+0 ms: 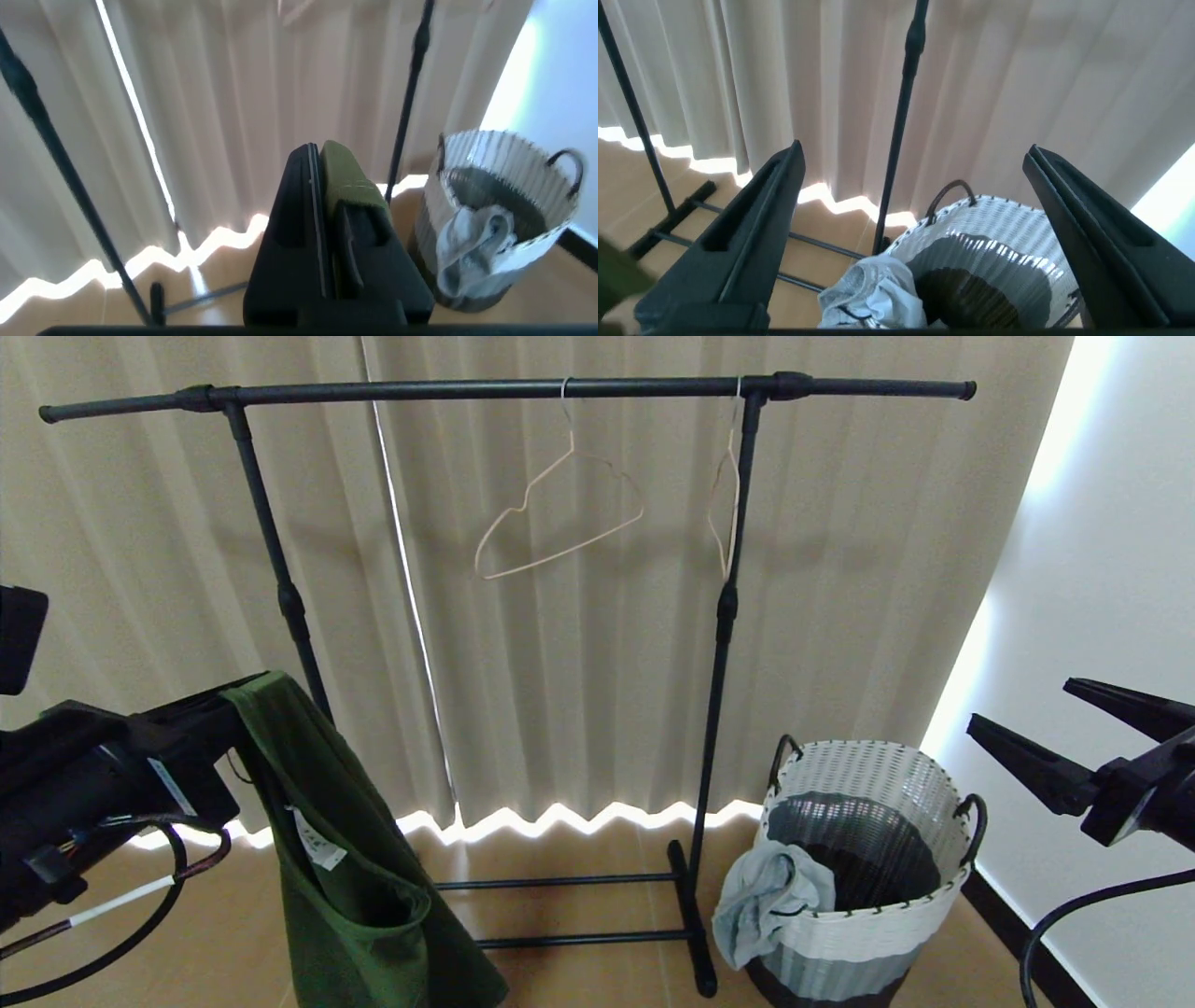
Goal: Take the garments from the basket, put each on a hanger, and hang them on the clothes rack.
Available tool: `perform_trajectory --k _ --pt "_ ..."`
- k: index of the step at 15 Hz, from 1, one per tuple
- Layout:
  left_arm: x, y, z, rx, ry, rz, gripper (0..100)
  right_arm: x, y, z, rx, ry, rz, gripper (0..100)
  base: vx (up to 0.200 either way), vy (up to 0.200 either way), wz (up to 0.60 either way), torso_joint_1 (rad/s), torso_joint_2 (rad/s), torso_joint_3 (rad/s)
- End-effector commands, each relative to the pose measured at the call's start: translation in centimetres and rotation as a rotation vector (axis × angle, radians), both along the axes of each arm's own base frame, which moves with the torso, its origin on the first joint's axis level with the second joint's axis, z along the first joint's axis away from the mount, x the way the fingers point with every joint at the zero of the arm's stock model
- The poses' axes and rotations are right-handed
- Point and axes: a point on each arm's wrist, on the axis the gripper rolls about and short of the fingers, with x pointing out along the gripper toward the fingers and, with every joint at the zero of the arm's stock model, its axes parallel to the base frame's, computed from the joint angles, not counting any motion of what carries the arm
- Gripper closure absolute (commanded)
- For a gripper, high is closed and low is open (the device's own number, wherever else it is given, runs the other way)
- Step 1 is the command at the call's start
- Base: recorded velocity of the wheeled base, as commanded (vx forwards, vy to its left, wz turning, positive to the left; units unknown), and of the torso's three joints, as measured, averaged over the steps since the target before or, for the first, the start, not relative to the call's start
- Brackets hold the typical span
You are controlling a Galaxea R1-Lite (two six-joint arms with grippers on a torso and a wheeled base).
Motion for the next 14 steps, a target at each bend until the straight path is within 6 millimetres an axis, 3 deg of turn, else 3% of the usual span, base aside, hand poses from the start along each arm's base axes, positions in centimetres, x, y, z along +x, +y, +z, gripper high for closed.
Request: perform_trajectory --k 1,11,14 --pt "-0.3 0.1 0.2 -0.004 -0.013 -0.002 100 0.0 0.0 -0.1 -0.002 0.003 0.001 0 0.000 0.000 0.00 0.129 -0.41 -0.246" --pt "-0.9 0.2 -0.3 0.014 -0.008 -0.005 100 -0.3 -0.1 -0.1 -0.001 -0.003 -0.004 0 0.000 0.000 0.00 0.180 -0.46 -0.281" --pt "-1.1 0.2 -0.6 0.021 0.000 -0.005 100 -0.9 -0.1 -1.2 -0.001 -0.012 -0.004 0 0.000 0.000 0.00 0.067 -0.16 -0.090"
